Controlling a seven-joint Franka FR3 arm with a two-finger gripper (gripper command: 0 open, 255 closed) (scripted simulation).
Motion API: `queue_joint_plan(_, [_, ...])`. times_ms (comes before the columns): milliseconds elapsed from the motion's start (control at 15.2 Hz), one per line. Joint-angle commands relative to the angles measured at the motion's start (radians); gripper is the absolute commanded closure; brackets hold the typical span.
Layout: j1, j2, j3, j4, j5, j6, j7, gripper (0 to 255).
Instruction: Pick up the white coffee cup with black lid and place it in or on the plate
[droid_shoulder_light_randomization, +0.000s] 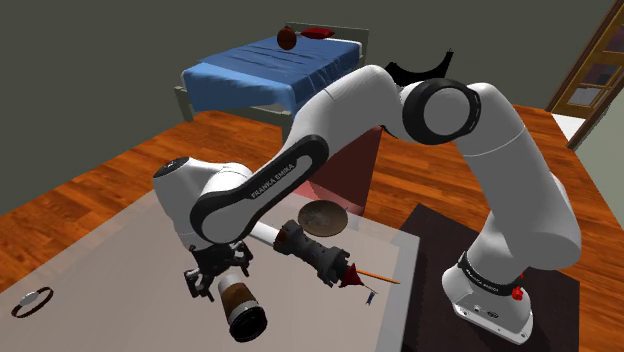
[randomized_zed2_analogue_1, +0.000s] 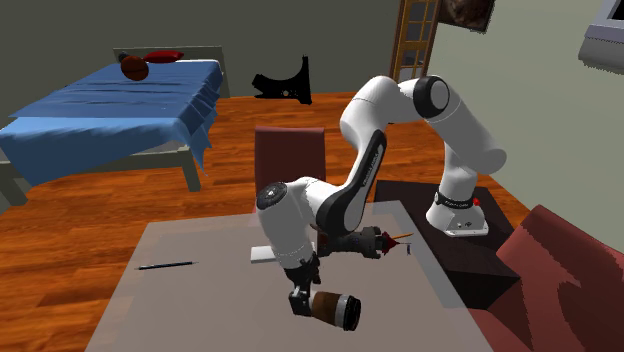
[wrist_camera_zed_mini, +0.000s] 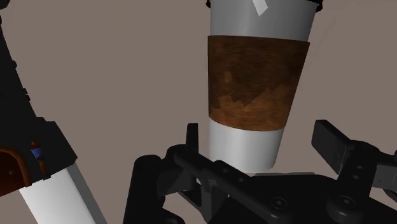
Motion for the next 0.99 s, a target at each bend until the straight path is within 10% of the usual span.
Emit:
queue_joint_plan(0, [0.003,0.012,-0.004,-0.008,-0.005,0.018,0.000,0])
queue_joint_plan(594, [0.005,0.020,-0.008,-0.018,-0.010,0.035,0.003,0])
queue_joint_plan(660, [0.005,0.020,-0.008,-0.018,-0.010,0.035,0.003,255])
queue_joint_plan(924, [0.005,0.020,-0.008,-0.017,-0.010,0.035,0.003,255])
